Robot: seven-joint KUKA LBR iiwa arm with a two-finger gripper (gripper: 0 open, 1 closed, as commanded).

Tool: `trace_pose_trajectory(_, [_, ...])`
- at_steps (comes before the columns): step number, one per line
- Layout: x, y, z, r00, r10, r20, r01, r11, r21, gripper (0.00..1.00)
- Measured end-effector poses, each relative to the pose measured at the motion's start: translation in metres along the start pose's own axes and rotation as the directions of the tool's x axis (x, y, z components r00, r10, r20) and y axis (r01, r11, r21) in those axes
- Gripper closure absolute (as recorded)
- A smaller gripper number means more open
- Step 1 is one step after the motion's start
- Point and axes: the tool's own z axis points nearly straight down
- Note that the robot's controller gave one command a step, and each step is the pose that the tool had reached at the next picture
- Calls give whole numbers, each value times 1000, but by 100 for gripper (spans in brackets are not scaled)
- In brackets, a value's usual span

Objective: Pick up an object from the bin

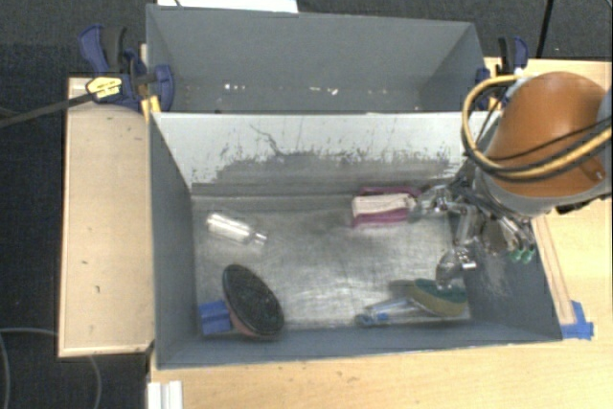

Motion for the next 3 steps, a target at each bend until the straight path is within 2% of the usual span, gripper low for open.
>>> trace_pose_trajectory(1, [24, -7, 112, 981, -193, 15, 193, 981, 5, 0])
trace_pose_trajectory(2, [26, -6, 111, 981, -196, 9, 196, 981, 3, 100])
trace_pose_trajectory(3, [24, -6, 112, 980, -197, 15, 197, 980, 4, 0])
